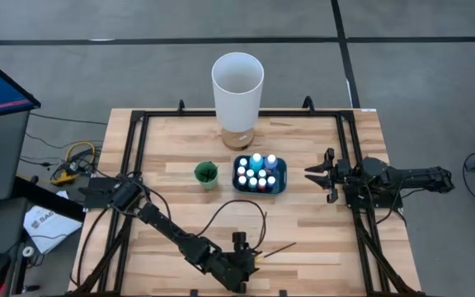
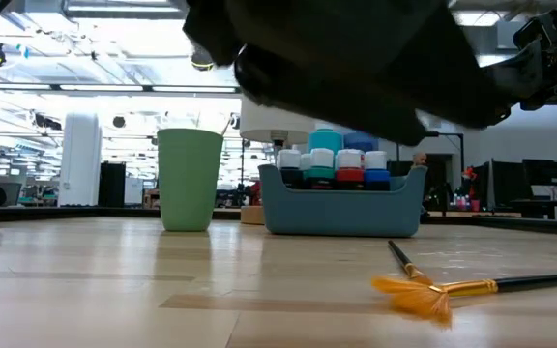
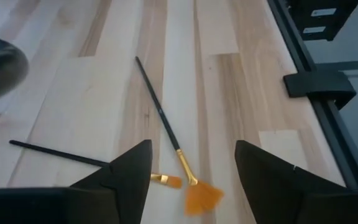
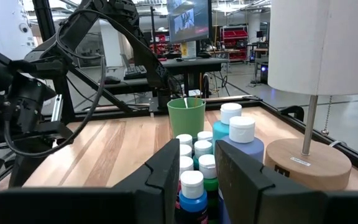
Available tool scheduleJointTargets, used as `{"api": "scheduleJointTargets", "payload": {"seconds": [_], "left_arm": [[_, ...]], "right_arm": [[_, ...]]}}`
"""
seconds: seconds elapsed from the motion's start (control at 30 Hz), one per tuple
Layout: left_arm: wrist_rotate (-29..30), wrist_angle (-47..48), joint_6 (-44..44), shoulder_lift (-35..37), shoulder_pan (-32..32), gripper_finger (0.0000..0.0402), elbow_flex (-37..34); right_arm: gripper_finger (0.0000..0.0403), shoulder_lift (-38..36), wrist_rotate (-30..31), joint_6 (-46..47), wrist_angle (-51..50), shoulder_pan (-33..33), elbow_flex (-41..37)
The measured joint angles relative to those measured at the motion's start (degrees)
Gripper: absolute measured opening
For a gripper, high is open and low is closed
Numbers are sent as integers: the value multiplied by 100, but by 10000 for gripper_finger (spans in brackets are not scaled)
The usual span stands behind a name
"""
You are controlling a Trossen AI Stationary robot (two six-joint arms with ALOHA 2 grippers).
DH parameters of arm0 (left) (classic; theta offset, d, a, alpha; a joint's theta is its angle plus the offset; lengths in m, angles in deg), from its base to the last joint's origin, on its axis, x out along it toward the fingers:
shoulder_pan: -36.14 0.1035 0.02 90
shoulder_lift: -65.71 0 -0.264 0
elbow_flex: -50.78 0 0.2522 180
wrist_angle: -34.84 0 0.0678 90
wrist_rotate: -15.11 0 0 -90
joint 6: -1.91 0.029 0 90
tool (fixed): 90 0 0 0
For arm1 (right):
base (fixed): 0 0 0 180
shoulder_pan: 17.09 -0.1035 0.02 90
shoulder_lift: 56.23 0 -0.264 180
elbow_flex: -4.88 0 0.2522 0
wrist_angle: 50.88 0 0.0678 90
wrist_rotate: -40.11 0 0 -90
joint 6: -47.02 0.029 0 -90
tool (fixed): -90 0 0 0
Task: Pick & Place Paint Supplies
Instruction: Put the right gold paintbrush into the green cup
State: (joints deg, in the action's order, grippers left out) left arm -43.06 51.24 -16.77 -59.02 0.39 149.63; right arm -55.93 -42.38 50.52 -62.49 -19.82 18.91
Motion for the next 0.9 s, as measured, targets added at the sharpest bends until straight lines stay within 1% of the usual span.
{"api": "scheduleJointTargets", "payload": {"seconds": [0.23,0.57,0.9], "left_arm": [[20,-104,-180,0,0,208,-254],[96,-162,-275,-8,0,207,-276],[-7,-346,-251,-457,-3,207,-281]], "right_arm": [[98,1,1,0,0,-2,0],[98,1,1,1,0,-2,2],[98,0,1,1,0,-1,0]]}}
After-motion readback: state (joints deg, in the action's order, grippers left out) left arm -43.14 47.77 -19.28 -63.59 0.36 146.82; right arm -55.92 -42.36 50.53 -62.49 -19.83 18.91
